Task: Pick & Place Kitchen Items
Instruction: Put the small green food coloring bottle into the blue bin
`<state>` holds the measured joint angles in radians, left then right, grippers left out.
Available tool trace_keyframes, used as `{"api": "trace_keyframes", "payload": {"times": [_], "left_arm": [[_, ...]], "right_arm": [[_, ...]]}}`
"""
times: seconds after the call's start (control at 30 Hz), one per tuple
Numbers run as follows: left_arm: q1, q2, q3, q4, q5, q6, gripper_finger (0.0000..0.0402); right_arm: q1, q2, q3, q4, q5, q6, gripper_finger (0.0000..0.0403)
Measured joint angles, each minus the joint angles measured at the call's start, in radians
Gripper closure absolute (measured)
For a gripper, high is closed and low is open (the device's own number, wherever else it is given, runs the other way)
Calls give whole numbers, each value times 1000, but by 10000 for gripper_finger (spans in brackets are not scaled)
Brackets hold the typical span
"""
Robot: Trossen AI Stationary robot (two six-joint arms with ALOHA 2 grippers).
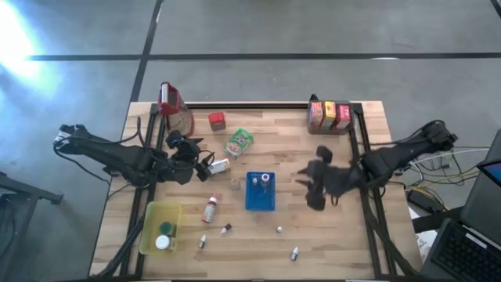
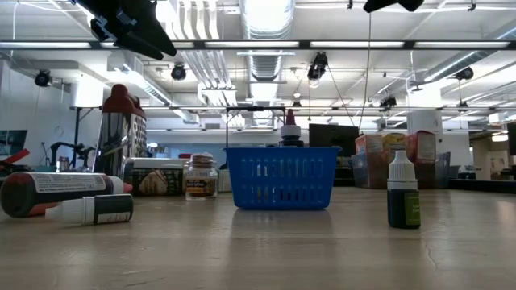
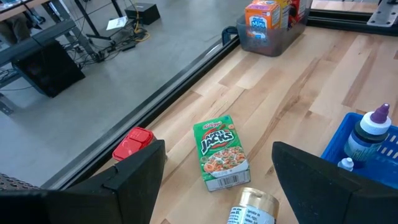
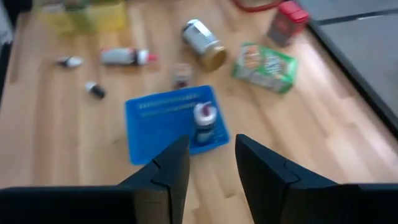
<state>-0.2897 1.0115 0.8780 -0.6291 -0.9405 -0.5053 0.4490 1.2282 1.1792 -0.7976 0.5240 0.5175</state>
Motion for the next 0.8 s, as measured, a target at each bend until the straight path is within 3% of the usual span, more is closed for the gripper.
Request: {"api": "trace_keyframes", "payload": {"times": [0.4,0.63,0.8], "left_arm": [[0,0,0,0,0,0,101],[0,0,0,0,0,0,101],[0,0,0,0,0,0,101]], "right_arm": [[170,228,87,-11,-6,95,276],[213,350,124,-6,-12,136,253],[212,432,141,4,-74,187,248]]}}
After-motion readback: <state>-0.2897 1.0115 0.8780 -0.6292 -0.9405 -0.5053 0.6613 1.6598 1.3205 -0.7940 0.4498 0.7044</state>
